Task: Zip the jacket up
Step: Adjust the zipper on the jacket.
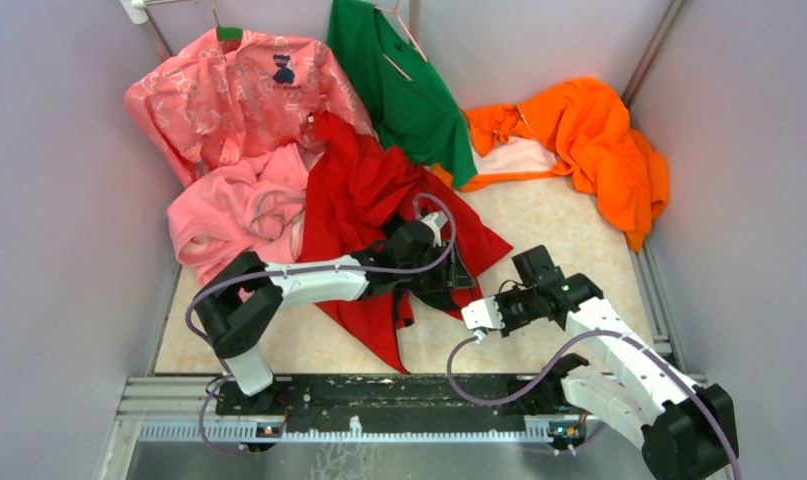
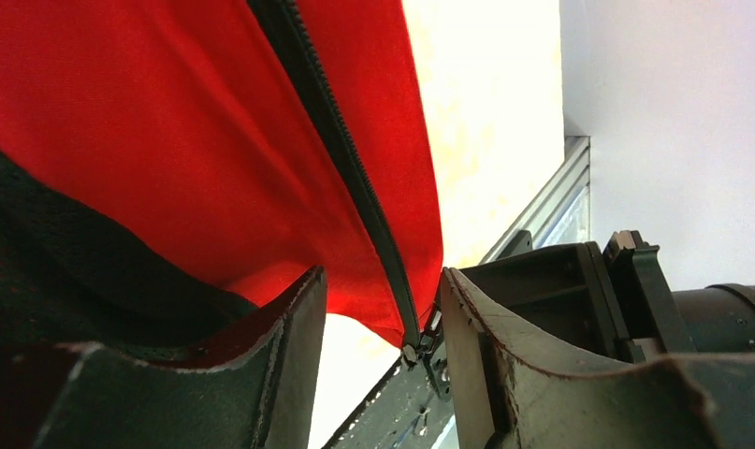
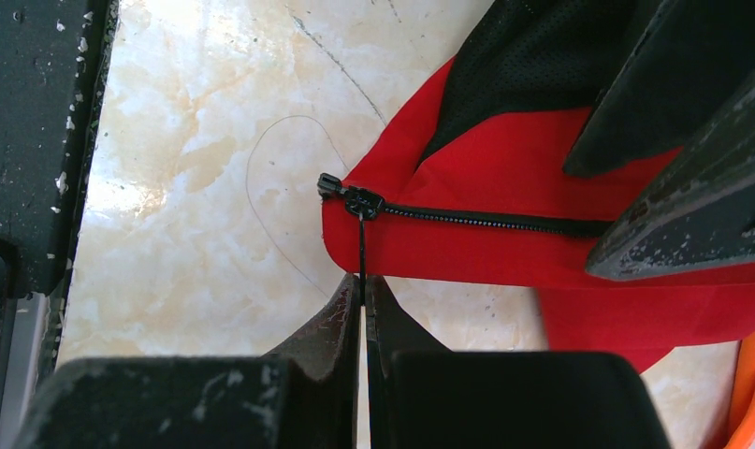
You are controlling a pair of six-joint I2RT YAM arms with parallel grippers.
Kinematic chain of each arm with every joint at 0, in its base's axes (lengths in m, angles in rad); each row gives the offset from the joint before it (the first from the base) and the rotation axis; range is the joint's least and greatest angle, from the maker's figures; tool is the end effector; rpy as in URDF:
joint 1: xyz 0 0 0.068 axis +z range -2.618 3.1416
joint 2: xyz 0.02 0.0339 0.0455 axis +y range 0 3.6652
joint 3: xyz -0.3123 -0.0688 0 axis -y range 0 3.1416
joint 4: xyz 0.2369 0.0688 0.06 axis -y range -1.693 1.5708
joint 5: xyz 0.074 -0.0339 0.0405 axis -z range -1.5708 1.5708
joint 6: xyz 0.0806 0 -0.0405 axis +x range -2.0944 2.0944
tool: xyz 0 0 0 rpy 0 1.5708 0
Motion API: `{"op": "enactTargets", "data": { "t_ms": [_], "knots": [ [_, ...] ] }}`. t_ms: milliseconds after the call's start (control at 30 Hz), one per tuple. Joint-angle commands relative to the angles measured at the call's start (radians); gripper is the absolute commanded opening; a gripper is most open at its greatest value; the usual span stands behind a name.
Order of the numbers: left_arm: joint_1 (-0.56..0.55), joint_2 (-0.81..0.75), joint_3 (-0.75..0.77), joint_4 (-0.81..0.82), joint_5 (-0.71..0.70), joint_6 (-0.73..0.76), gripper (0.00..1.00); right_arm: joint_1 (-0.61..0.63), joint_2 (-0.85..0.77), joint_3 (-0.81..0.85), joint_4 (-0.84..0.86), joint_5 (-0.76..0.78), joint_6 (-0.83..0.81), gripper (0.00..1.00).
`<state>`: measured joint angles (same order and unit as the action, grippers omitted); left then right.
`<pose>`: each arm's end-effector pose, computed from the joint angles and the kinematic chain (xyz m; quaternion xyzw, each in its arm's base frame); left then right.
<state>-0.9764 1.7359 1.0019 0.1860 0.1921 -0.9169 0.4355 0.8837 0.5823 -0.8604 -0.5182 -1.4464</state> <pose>0.2214 -0.3550 0.2276 0.0727 0.8663 -0.4442 0.2168 0.0949 0.0882 0.2098 -0.7955 0.5154 0.1245 0.2932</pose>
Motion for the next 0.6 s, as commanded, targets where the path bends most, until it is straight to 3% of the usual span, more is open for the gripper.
{"op": "enactTargets", "data": {
  "t_ms": [0,200,300,567],
  "knots": [
    [-0.025,0.031,0.077,-0.115,-0.08,-0.014,0.54,-0.003,-0.014,-0.001,0.009,-0.034,-0.008,0.0],
    [-0.043,0.06,0.162,-0.252,-0.133,-0.007,0.53,0.009,-0.008,-0.001,0.013,-0.029,-0.008,0.0],
    [-0.05,0.073,0.19,-0.303,-0.155,-0.007,0.48,0.012,-0.008,-0.001,0.015,-0.028,-0.008,0.0],
    [-0.053,0.089,0.211,-0.341,-0.146,-0.001,0.41,0.021,-0.007,-0.001,0.019,-0.027,-0.009,0.0]
  ]
}}
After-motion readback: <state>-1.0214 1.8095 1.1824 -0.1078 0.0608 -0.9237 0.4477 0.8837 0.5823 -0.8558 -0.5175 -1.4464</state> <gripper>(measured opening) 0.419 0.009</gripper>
